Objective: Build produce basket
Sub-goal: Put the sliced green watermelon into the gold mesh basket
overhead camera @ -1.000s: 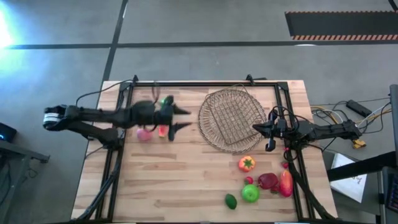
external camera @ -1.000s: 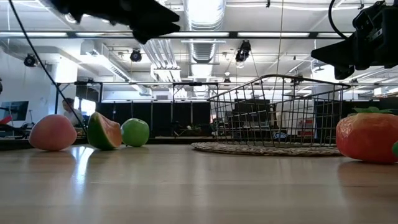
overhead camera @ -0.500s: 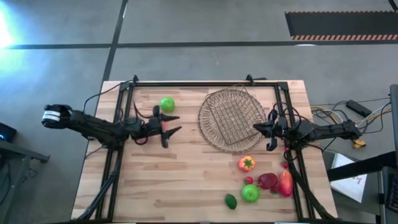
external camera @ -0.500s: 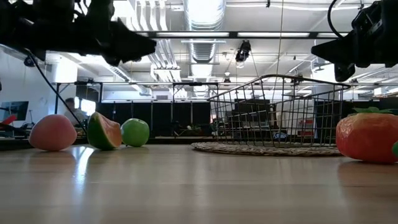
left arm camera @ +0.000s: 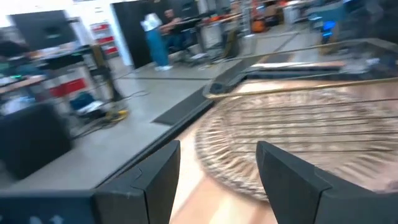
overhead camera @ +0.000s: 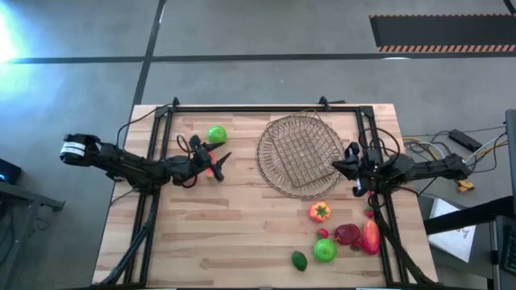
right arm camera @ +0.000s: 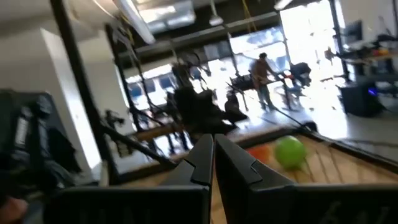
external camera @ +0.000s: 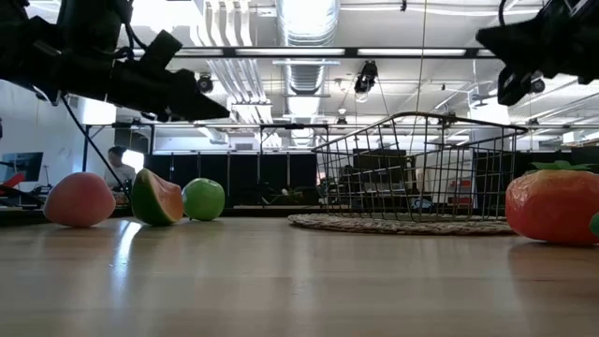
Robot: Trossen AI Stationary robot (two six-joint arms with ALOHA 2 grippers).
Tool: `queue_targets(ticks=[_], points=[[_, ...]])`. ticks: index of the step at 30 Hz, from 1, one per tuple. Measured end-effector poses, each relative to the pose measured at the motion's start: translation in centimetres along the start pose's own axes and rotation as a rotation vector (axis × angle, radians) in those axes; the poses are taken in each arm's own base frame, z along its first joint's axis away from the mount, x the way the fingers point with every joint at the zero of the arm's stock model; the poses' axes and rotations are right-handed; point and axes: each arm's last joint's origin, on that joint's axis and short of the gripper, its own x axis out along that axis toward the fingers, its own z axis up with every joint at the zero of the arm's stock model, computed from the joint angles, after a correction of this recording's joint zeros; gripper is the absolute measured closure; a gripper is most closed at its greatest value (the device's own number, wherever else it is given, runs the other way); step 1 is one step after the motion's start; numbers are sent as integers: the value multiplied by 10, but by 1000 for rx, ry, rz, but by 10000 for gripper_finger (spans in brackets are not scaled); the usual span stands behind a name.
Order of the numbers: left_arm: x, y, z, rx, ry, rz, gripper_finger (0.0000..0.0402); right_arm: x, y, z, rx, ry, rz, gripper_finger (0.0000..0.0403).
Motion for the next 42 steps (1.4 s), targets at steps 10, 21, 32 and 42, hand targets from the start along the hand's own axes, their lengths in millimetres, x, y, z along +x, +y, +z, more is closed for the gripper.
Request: queue_targets(ticks=[10, 21, 32, 42], points=[[-4, 4, 8, 0, 14, 57, 206, 23, 2, -15, -96, 128, 10, 367], [-10, 6, 41, 9, 459, 116, 206, 82, 23, 34, -223, 439, -35, 254], [-20, 18, 70, -142, 710, 229, 206, 124, 46, 23, -179, 647, -16, 231], [3, 27, 49, -259, 1000, 104, 158, 118, 83, 17, -297, 659, 4, 232]])
